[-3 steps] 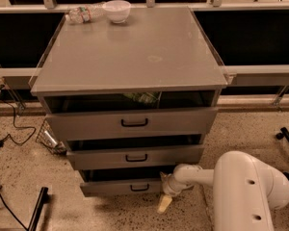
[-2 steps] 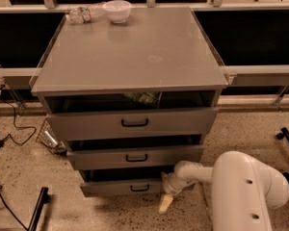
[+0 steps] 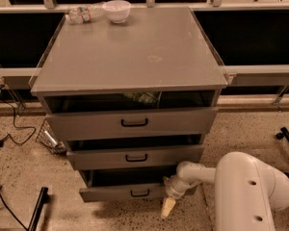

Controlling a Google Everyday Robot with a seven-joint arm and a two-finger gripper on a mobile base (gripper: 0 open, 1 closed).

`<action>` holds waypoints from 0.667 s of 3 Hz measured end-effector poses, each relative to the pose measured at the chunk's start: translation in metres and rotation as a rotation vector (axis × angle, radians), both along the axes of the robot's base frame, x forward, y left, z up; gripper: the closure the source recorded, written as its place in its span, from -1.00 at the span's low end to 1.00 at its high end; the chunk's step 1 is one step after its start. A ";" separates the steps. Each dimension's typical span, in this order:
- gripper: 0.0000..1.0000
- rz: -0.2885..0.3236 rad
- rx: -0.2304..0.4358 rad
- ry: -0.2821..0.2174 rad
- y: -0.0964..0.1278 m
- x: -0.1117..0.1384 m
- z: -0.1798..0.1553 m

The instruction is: Open bottom drawer

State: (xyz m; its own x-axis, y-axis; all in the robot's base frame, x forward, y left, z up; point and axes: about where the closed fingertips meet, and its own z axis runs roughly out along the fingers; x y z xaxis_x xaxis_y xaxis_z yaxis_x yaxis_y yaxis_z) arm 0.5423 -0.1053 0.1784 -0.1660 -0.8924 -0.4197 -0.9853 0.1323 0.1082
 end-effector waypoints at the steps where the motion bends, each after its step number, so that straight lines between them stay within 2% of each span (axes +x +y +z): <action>1: -1.00 0.001 0.005 0.016 -0.004 -0.020 0.009; 2: -1.00 0.004 0.009 0.029 -0.007 -0.043 0.019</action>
Offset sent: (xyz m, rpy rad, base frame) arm -0.0686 -0.0128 0.0336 0.0115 0.0394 0.0070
